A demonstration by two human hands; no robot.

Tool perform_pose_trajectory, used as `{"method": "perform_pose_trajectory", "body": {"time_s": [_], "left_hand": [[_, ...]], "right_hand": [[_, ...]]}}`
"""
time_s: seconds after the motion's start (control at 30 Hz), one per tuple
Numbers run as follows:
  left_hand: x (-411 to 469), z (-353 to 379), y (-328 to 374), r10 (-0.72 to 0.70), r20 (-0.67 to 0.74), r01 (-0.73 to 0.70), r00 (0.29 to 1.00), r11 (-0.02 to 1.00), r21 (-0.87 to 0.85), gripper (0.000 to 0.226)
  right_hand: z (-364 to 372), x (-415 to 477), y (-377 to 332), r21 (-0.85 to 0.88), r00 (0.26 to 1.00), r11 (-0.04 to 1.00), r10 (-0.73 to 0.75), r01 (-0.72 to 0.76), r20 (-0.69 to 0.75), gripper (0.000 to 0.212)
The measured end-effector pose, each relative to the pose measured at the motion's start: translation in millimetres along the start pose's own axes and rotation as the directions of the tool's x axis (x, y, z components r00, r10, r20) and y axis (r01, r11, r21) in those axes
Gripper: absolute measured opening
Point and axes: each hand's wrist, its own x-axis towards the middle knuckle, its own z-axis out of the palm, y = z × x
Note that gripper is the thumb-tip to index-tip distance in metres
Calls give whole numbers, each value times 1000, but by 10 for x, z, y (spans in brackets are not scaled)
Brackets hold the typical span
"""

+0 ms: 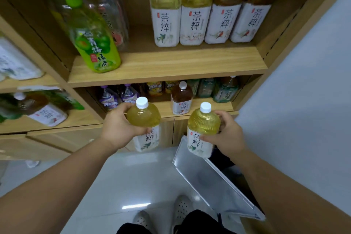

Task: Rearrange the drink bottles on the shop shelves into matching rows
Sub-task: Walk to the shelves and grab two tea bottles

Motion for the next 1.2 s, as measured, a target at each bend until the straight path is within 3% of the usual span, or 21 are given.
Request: {"method": "perform_pose_trajectory", "body": {"time_s": [0.23,0.5,0.73,0.97,1.03,1.2], "left_hand": [[-318,-708,834,109,-54,-114,993,987,-115,96],[-558,-1245,1984,298,-192,-325,935,937,-127,78],[-740,-1512,3009,452,-244,-503,858,834,-226,73],[-709,-1694,3981,547,-277,-610,790,752,-252,59],[-636,-1714,4226,561,-283,-622,778,751,-221,60],[-348,-1661,4645,516,-259,-571,817,786,-237,71]], "right_hand": [[-527,-214,-930,23,989,989,-147,147,-2,85],[-1200,-185,-1927,85,931,927,-364,366,-34,84],[-1753,-146,-2489,97,847,847,-503,523,-170,83],[-2423,-117,-2728,78,783,809,-534,583,-317,98],[-2549,-100,-2791,68,778,812,-527,580,-343,92],[-2762,-41,-2973,69,758,806,-520,589,-395,82]]}}
